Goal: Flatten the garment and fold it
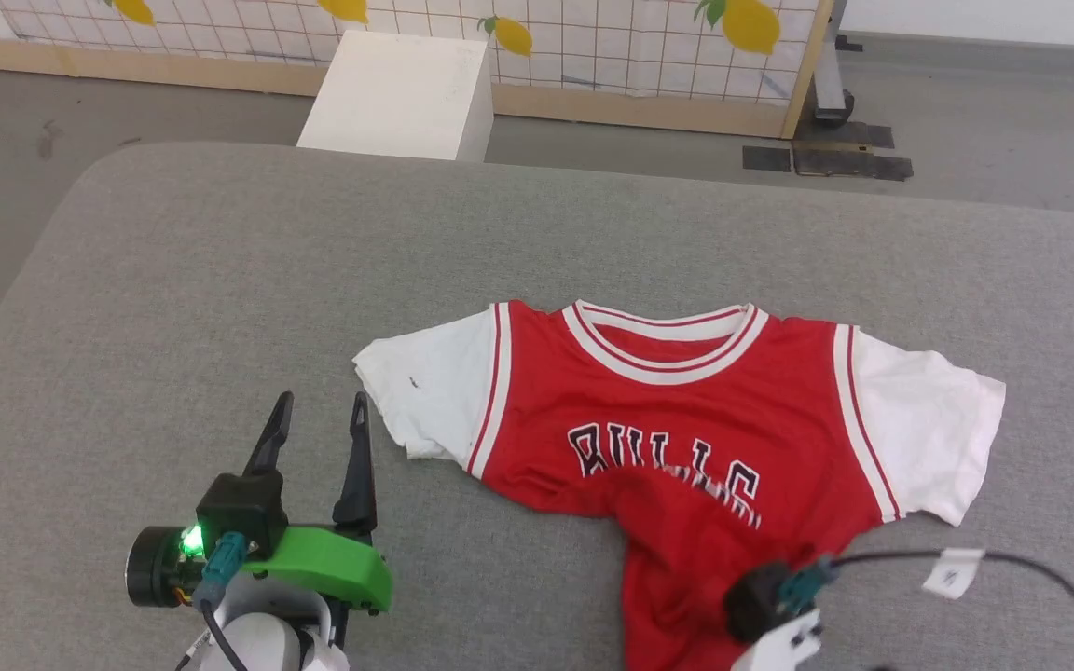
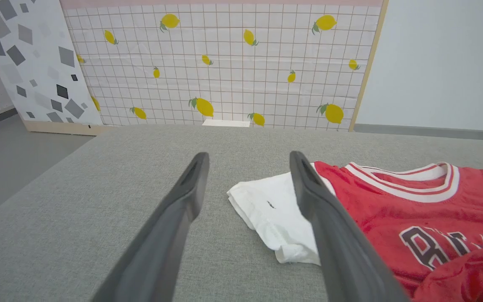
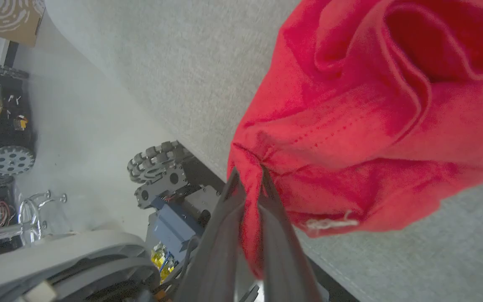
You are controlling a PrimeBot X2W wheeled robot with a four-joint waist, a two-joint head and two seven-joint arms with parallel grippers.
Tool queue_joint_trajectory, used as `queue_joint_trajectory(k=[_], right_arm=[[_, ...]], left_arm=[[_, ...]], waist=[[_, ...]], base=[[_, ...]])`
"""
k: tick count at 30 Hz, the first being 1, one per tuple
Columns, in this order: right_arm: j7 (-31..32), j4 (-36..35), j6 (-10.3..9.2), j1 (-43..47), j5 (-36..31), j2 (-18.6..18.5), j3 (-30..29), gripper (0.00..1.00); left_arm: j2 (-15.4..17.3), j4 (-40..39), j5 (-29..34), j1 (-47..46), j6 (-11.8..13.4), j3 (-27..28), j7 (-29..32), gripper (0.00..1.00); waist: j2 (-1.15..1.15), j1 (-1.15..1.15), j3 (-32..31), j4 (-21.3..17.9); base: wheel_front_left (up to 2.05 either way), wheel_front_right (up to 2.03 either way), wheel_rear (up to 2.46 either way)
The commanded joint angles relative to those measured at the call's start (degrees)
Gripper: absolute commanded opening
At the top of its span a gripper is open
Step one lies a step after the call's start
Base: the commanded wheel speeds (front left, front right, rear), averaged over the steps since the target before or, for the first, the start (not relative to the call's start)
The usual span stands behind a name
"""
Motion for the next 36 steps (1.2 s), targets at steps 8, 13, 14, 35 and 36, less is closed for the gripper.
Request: queue_joint_trajectory(k=[8,13,14,35,36], right_arm=[[-1.95,-1.11,0.22,0.73,1.01,-1.12,1.12,1.0],[-8.33,-4.09,0.22,-3.21,1.4,-0.89,-3.81,1.0],[-10.16,-4.81,0.22,-4.14,1.22,-0.87,-5.33,1.0],[-50.04,-3.69,0.22,-11.52,-14.93,0.98,-19.03,1.0],[-50.46,-3.39,0.22,-11.61,-15.11,1.26,-19.07,1.0]], left_arm=[[-0.22,1.14,0.62,0.22,-1.13,0.51,-0.21,1.0],[0.12,2.61,0.28,-1.19,-2.18,0.52,-0.21,1.0],[0.31,3.32,0.07,-1.71,-2.6,0.36,-0.17,1.0],[23.78,14.46,-21.09,-27.97,-7.23,-17.16,44.99,1.0],[25.16,14.66,-22.83,-28.95,-7.23,-18.13,46.63,1.0]], waist=[[0.0,0.0,0.06,-0.19],[0.0,0.0,0.35,-1.57],[0.0,0.0,0.51,-1.9],[0.0,0.0,10.54,-10.98],[0.0,0.0,10.95,-11.28]], base=[[0.0,0.0,0.0],[0.0,0.0,0.0],[0.0,0.0,0.0],[0.0,0.0,0.0],[0.0,0.0,0.0]])
